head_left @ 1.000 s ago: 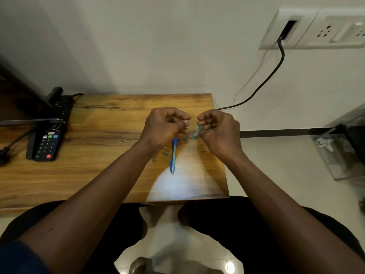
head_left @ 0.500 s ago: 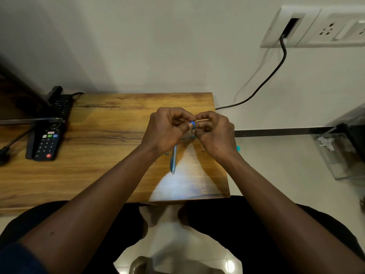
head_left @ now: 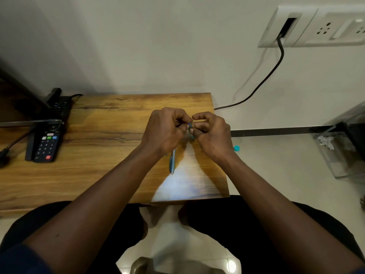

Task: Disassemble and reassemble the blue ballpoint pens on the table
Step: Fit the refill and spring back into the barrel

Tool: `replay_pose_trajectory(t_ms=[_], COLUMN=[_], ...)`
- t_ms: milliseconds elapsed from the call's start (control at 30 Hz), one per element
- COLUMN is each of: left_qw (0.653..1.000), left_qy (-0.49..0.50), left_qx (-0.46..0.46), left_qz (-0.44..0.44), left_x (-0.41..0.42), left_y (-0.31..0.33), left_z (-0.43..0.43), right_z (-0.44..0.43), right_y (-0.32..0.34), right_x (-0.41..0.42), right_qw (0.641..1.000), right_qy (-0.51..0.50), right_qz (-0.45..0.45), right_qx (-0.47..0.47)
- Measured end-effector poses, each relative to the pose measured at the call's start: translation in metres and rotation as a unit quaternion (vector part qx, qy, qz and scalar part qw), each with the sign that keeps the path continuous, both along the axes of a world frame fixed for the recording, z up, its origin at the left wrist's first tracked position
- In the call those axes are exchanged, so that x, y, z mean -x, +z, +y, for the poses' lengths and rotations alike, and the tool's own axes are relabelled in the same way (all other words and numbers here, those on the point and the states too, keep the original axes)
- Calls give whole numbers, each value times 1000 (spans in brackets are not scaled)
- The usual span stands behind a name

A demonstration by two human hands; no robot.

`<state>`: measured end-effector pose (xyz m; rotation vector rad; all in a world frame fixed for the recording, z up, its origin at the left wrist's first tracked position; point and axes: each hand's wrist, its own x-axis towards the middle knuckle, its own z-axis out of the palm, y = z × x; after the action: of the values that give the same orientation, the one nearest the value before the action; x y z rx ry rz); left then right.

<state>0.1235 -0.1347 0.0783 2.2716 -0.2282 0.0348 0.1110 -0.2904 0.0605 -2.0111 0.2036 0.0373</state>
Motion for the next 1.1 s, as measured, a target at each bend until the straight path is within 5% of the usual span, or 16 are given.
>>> replay_pose_trajectory(t_ms=[733,1100], left_qw=[987,993], left_qy=[60,19], left_qx=[78,52], left_qz=[124,106], left_x=[-6,-1], left_y=[-3,6], left_z=[6,10], right_z=[-12,-14], right_y=[-3,-20], right_x=[-2,0], right_qw=[995,984], right_qy=[17,1], right_qz=[49,66], right_qx=[86,165])
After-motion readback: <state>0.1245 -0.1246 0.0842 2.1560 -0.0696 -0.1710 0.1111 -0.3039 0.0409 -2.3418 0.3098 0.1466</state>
